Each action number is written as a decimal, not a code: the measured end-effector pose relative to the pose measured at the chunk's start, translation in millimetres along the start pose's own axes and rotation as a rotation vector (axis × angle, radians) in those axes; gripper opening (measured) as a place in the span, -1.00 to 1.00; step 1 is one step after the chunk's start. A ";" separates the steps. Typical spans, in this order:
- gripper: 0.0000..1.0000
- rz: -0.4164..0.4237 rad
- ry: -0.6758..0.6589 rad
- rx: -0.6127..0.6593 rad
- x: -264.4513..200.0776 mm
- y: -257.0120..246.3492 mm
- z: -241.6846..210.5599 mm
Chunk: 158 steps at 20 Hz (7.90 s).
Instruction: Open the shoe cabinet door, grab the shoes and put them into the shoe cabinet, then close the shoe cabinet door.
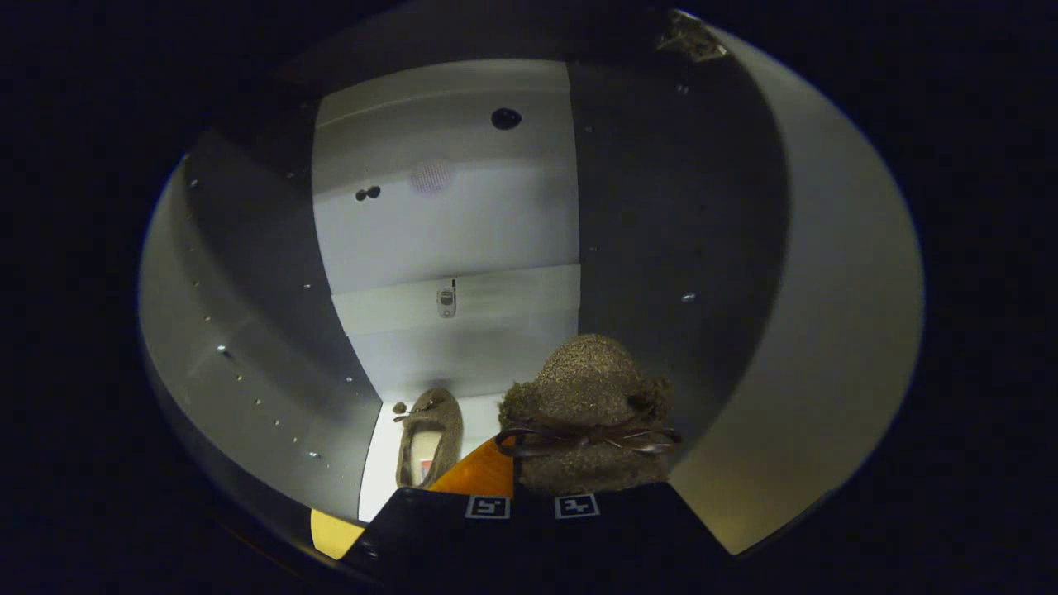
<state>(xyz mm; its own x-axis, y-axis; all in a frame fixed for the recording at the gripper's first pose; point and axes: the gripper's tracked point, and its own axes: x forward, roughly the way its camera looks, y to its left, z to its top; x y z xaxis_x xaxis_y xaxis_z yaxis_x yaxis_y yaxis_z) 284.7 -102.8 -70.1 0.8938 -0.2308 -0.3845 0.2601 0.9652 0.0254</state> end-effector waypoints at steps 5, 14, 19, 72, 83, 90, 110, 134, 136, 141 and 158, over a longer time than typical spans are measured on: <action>-0.90 -0.018 0.140 -0.056 76.9 -0.4 -49.4; -0.91 -0.019 0.232 -0.054 157.5 6.6 -93.3; -0.91 -0.021 0.287 -0.082 174.3 10.3 -115.2; 0.94 0.206 -0.490 -0.015 -457.1 -213.0 -27.4; 0.97 0.160 -0.325 -0.014 -359.8 -251.5 -60.0; 0.95 0.198 -0.325 -0.009 -353.4 -219.1 -66.7; 0.96 0.255 -0.320 0.015 -327.7 -12.2 -85.3; 0.96 0.286 -0.289 -0.054 -311.8 40.5 -91.0; 0.95 0.284 -0.298 -0.056 -311.6 39.5 -89.1; 0.95 0.269 -0.291 -0.048 -312.1 32.0 -93.6; 0.96 0.234 -0.297 -0.072 -311.0 26.9 -96.5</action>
<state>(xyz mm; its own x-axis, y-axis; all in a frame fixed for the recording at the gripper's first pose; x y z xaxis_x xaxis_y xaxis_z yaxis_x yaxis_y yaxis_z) -21.5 6.8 -38.9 0.9956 -0.0179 -0.0919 0.0191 0.9998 0.0116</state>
